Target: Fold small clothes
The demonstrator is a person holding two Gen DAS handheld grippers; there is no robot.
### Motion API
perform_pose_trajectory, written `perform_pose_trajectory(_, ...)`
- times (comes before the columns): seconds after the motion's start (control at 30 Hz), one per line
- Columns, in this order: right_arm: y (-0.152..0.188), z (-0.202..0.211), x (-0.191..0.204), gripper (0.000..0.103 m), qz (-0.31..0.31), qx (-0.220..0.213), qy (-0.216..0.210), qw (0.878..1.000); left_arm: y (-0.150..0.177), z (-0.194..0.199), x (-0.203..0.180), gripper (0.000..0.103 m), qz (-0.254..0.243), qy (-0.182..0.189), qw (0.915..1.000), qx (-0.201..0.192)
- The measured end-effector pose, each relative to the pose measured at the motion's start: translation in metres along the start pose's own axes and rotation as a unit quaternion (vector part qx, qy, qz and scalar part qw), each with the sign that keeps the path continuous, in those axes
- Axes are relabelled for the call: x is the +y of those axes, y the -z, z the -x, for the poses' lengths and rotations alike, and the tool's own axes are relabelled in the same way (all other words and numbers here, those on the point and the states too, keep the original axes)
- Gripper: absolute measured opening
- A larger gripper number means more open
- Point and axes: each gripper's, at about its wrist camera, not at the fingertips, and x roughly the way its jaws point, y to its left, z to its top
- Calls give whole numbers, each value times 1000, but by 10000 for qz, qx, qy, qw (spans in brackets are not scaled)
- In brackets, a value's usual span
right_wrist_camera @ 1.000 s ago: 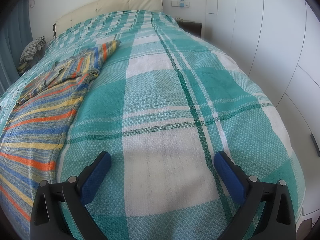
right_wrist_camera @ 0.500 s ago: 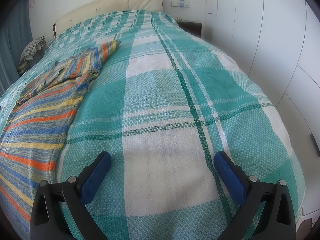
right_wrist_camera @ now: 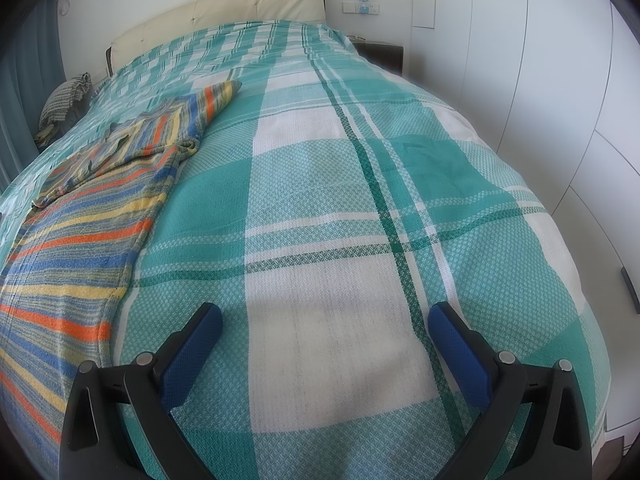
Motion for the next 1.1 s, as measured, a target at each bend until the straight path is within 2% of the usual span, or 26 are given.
perform_pose_trajectory(1.03, 0, 0, 0, 102, 5, -2, 7, 10000, 1, 0, 0, 103, -4, 7, 10000, -14)
perform_pose_trajectory(1.1, 0, 1, 0, 102, 10, 1, 10, 10000, 0, 4, 1, 102, -71, 57, 9999, 117)
